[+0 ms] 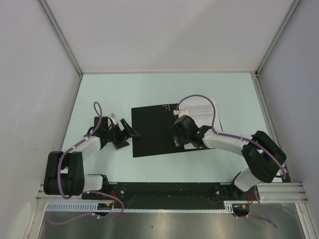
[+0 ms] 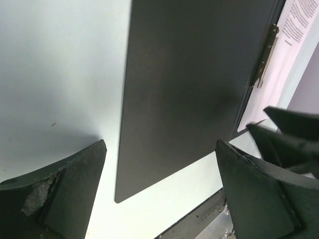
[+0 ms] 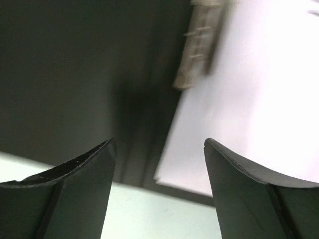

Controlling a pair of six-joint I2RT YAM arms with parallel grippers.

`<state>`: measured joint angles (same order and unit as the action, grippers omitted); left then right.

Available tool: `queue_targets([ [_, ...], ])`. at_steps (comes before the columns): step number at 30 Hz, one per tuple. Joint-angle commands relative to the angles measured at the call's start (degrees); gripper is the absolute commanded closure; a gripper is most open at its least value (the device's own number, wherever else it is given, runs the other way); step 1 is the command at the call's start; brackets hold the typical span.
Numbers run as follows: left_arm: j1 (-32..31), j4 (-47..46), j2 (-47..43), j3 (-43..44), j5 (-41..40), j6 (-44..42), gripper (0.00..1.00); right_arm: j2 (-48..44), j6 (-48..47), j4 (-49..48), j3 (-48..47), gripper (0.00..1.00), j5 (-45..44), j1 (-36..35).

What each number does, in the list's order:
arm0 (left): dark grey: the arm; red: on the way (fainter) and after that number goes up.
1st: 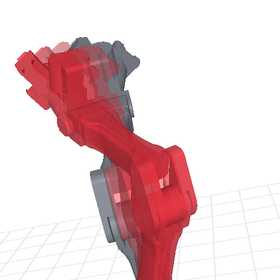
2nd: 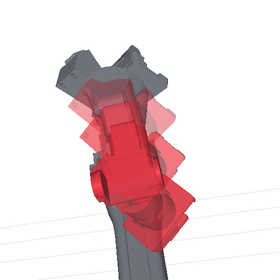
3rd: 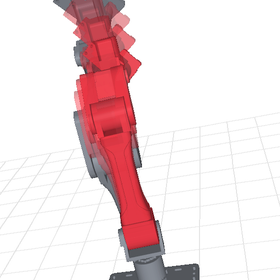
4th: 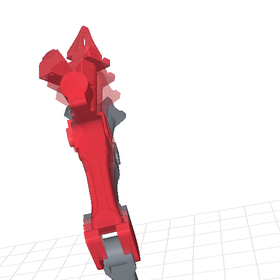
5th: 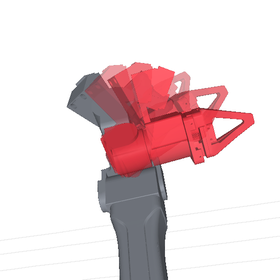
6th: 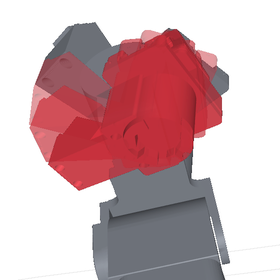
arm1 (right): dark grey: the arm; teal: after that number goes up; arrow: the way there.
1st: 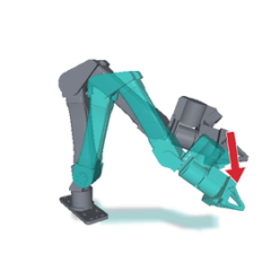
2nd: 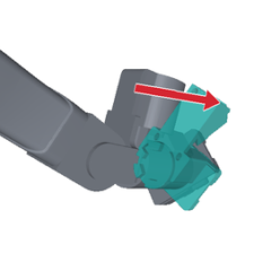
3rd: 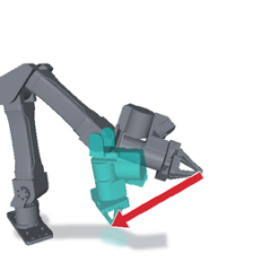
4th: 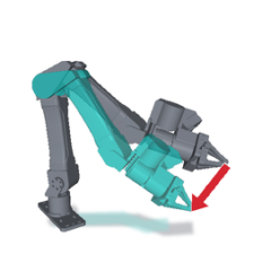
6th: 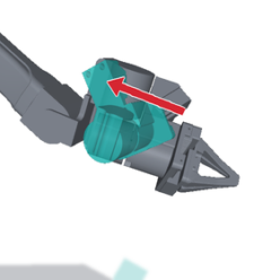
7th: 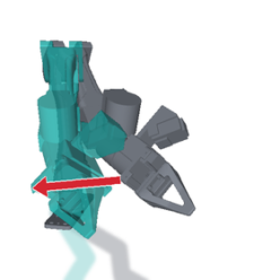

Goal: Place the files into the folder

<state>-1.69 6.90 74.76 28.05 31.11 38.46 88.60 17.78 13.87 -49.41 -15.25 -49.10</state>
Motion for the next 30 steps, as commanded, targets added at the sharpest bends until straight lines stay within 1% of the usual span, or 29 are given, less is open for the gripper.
queue_targets([
  [1, 0.29, -4.35, 0.47, -1.51, 0.35, 1.01, 0.02, 1.31, 3.67, -3.32, -3.5, 0.31, -1.8, 4.45],
  [3, 0.29, -4.35, 0.82, -1.6, 0.44, 0.83, 0.02, 2.97, 3.23, -4.72, -4.38, 0.37, -1.11, 6.2],
  [4, 0.29, -4.43, 0.91, -1.86, 0.53, 0.74, 0.02, 3.68, 2.62, -5.16, -5.69, 0.44, -0.84, 6.73],
  [7, 0.29, -4.87, 0.82, -2.48, 0.44, 0.65, 0.02, 6.93, 1.21, -5.43, -9.2, 0.59, -0.14, 7.79],
  [12, 0.29, -4.96, 0.82, -2.48, 1.14, 0.48, 0.02, 11.94, -0.11, -4.82, -13.6, 0.6, -0.84, 8.32],
  [17, 0.29, -4.96, 0.83, -1.95, 1.76, 0.3, 0.03, 16.6, -1.08, -3.32, -17.38, 0.64, -1.89, 8.23],
  [20, 0.29, -5.14, 0.56, -1.95, 2.02, 0.3, 0.03, 18.71, -1.96, -1.66, -18.96, 0.67, -4.6, 7.45],
  [22, 0.29, -5.49, 0.3, -2.12, 2.2, 0.39, 0.03, 19.59, -2.22, -0.86, -19.58, 0.69, -5.58, 7.09],
  [29, 0.29, -5.66, -0.23, -2.04, 1.93, 0.57, 0.02, 22.23, -1.52, 0.19, -20.2, 0.71, -8.05, 5.51],
  [30, 0.29, -5.58, -0.23, -2.04, 1.93, 0.57, 0.02, 22.41, -1.09, 0.54, -20.29, 0.73, -8.13, 5.42],
])
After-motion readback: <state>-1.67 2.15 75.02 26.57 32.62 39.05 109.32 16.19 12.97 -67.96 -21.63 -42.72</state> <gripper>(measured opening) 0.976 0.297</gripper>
